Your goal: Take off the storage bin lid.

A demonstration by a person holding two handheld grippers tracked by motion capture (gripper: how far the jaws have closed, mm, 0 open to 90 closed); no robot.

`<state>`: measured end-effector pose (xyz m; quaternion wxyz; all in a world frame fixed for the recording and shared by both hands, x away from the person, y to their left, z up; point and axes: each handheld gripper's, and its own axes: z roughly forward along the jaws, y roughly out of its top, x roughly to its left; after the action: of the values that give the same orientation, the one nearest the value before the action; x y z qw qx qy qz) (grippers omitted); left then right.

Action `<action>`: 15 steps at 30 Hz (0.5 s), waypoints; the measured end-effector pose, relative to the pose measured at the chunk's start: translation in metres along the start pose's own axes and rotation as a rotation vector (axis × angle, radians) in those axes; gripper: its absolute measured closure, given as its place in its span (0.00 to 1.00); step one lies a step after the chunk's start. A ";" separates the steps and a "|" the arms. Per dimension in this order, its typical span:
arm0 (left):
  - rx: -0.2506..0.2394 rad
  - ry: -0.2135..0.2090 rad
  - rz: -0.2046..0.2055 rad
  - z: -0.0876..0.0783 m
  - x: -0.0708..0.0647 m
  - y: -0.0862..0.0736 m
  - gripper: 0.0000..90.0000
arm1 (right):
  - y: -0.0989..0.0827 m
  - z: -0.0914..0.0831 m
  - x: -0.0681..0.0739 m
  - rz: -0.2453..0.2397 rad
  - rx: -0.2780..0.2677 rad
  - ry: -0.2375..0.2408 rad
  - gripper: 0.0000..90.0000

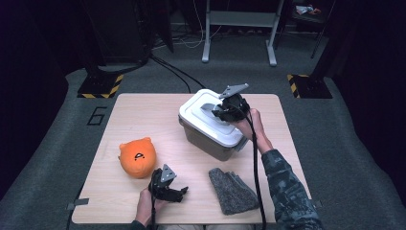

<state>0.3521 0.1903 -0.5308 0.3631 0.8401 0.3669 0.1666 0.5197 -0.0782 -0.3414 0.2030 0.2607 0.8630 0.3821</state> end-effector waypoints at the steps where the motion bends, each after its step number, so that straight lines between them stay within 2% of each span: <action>1: 0.000 0.000 0.000 0.000 0.000 0.000 0.09 | 0.000 -0.002 0.000 0.003 0.000 -0.002 0.74; 6: 0.003 -0.002 0.003 0.000 0.000 0.000 0.09 | 0.002 -0.008 -0.005 0.010 -0.006 -0.015 0.74; 15: 0.003 -0.002 0.003 0.000 0.000 0.000 0.09 | -0.002 -0.018 -0.016 0.051 -0.010 -0.058 0.74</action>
<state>0.3522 0.1906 -0.5306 0.3618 0.8414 0.3656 0.1656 0.5220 -0.0992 -0.3290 0.2192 0.2928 0.8479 0.3837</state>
